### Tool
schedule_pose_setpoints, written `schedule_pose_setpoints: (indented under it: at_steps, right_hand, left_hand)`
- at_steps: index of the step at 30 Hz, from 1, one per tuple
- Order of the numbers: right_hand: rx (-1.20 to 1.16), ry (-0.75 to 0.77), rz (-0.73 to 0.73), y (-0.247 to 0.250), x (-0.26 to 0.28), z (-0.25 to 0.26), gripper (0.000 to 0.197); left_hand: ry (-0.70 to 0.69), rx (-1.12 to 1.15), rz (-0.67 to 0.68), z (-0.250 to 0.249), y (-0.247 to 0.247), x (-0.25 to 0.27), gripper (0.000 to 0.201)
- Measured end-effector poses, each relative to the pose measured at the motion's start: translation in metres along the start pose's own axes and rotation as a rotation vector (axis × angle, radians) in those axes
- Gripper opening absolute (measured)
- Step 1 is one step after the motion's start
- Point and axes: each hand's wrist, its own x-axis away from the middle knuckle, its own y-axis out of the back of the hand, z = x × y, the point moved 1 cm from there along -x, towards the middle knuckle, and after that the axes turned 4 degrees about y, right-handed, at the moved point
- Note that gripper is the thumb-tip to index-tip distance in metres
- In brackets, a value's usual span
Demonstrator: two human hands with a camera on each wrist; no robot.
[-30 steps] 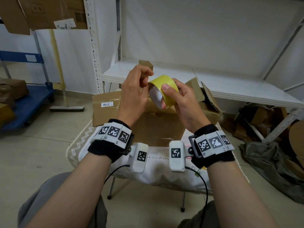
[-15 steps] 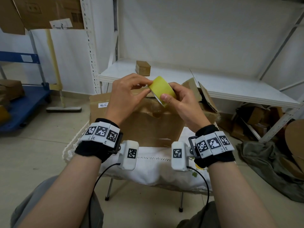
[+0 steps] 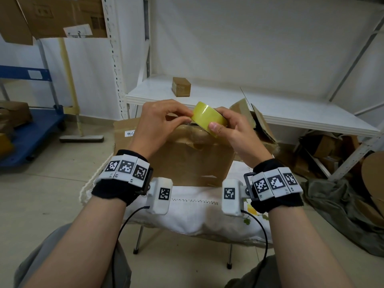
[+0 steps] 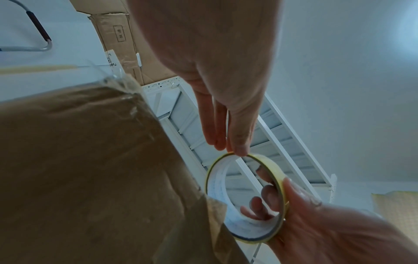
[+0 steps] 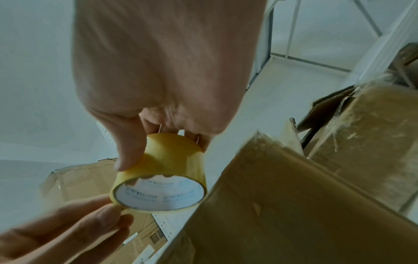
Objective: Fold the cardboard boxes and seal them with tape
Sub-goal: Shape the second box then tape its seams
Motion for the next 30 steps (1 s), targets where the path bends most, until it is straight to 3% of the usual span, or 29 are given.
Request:
schedule_pose_setpoints:
  at_steps: [7, 15, 30]
  right_hand:
    - [0.068, -0.036, 0.019, 0.005, 0.002, -0.001, 0.051]
    - [0.226, 0.021, 0.091, 0.005, 0.005, 0.007, 0.022]
    - [0.319, 0.060, 0.166, 0.000, 0.005, 0.007, 0.023]
  left_hand:
    - [0.024, 0.001, 0.102, 0.000, 0.005, 0.001, 0.009]
    - [0.053, -0.035, 0.166, -0.002, 0.009, 0.000, 0.006]
    - [0.051, -0.070, 0.236, -0.003, 0.007, 0.003, 0.014]
